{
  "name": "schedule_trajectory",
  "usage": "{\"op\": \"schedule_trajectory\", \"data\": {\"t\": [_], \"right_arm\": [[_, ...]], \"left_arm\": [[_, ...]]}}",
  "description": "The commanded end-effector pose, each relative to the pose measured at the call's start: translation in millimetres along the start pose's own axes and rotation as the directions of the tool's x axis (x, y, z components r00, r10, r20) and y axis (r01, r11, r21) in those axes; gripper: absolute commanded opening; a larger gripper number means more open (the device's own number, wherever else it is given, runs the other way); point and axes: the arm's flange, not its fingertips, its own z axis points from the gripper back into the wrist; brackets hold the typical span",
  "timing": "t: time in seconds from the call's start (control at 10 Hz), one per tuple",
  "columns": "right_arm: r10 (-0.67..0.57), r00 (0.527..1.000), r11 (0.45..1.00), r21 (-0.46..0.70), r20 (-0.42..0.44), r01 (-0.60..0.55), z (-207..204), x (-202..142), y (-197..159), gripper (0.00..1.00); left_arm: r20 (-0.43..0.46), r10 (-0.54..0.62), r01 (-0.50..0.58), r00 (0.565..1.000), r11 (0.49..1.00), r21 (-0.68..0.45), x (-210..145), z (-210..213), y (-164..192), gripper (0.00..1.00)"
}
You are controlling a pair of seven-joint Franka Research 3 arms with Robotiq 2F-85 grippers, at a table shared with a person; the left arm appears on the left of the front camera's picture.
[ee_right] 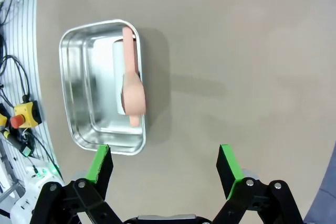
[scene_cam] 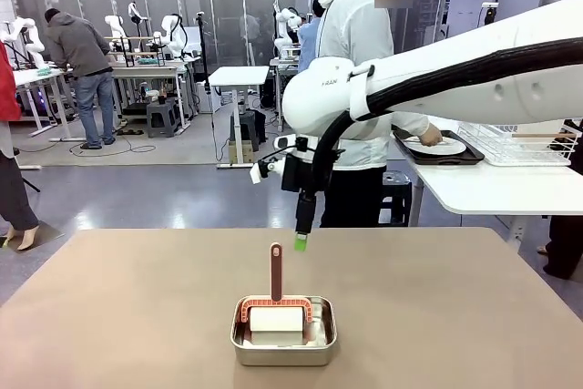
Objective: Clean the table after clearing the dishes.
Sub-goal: When the right (or left) Handle tray is removed, use the right hand (or left hand) to clean the right (or left) side of the table with the Lint Roller.
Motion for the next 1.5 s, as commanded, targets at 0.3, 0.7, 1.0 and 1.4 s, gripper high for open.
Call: {"op": "schedule_trajectory", "data": {"t": [0.3, 0.7, 1.0, 1.4], "right_arm": [[0.093, 0.993, 0.99, 0.11, -0.072, -0.085, -31.9, 39.1, -4.2, 1.0], [0.12, 0.986, 0.983, 0.156, -0.116, -0.101, -44.7, 51.9, 7.0, 1.0], [0.126, 0.983, 0.981, 0.162, -0.131, -0.104, -50.3, 55.9, 7.3, 0.53], [0.121, 0.984, 0.978, 0.188, -0.133, -0.095, -53.9, 56.7, 7.2, 0.0]], "left_arm": [[0.007, 0.003, -0.003, 1.0, 1.0, -0.008, -2.6, 1.8, -1.3, 1.0], [0.007, 0.003, -0.003, 1.0, 1.0, -0.008, -2.6, 1.8, -1.3, 1.0], [0.007, 0.003, -0.003, 1.0, 1.0, -0.008, -2.6, 1.8, -1.3, 1.0], [0.007, 0.003, -0.003, 1.0, 1.0, -0.008, -2.6, 1.8, -1.3, 1.0]]}}
